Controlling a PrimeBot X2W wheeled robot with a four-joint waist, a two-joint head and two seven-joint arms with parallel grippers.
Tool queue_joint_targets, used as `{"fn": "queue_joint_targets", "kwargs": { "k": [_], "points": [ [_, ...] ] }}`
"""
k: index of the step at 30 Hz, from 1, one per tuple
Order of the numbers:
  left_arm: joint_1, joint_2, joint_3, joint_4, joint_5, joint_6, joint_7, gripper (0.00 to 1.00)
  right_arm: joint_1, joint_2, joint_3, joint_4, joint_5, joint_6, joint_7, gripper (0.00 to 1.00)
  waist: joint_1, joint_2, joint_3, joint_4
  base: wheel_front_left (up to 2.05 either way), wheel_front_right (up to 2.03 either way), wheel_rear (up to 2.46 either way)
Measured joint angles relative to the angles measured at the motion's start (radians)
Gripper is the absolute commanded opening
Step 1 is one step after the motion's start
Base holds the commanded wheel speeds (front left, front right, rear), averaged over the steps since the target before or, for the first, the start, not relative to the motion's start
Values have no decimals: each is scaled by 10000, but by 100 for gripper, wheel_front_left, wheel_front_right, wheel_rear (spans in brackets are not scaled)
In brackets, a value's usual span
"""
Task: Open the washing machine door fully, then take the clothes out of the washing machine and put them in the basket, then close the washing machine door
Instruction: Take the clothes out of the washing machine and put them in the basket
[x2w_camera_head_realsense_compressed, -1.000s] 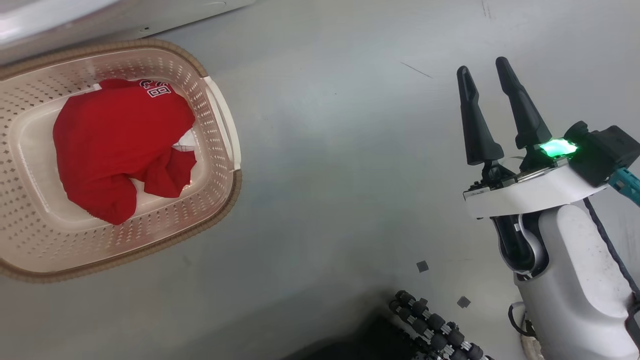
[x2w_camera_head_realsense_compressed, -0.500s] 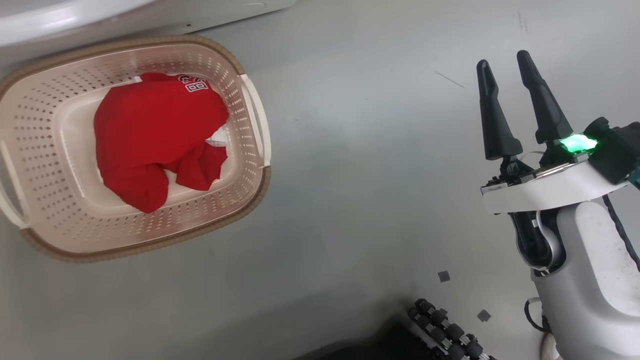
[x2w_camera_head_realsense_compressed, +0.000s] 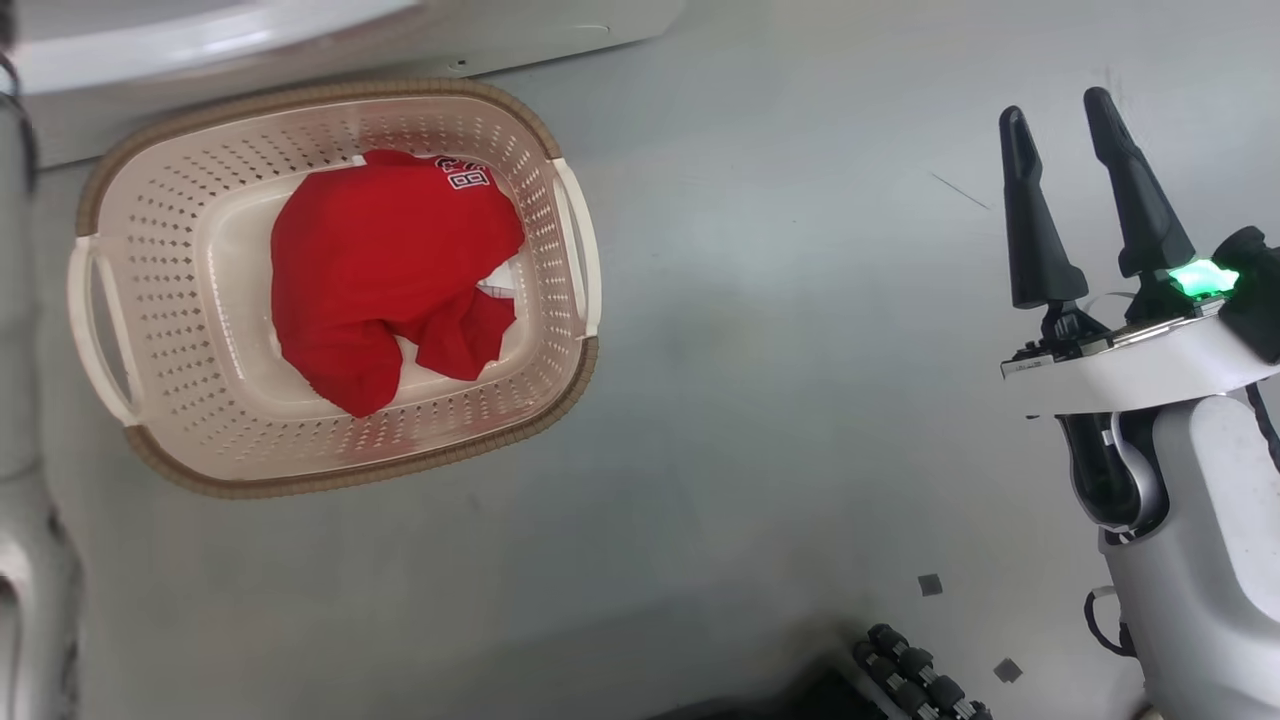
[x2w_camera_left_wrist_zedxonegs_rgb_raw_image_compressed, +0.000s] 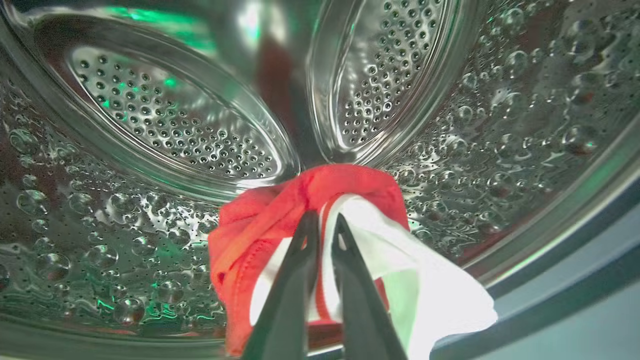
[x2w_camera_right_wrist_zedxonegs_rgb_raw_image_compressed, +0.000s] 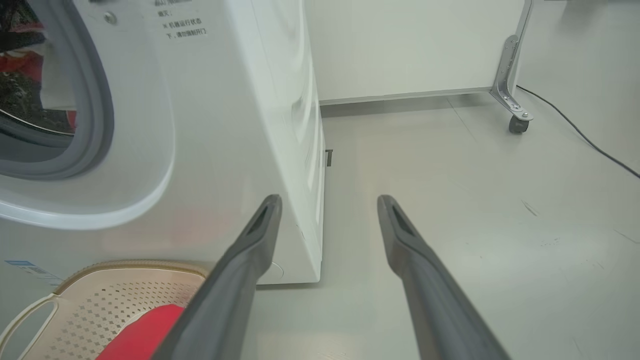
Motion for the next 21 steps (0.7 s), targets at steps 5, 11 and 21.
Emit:
{"fn": "queue_joint_targets", "kwargs": {
  "k": [5, 11, 21],
  "points": [
    [1429, -665, 408, -449, -38, 0, -1492, 0, 173, -132, -194, -4, -111, 0, 0, 100, 0, 0, -319, 261, 0, 0, 0],
    [2722, -1200, 738, -794, 121, 0, -2623, 0, 427, -213, -274, -2, -207, 0, 0, 100, 0, 0, -679, 497, 0, 0, 0],
    [4702, -1699, 1336, -1450, 414, 0, -4355, 0, 952, -297, -313, 46, -476, 0, 0, 100, 0, 0, -1410, 914, 0, 0, 0]
  ]
}}
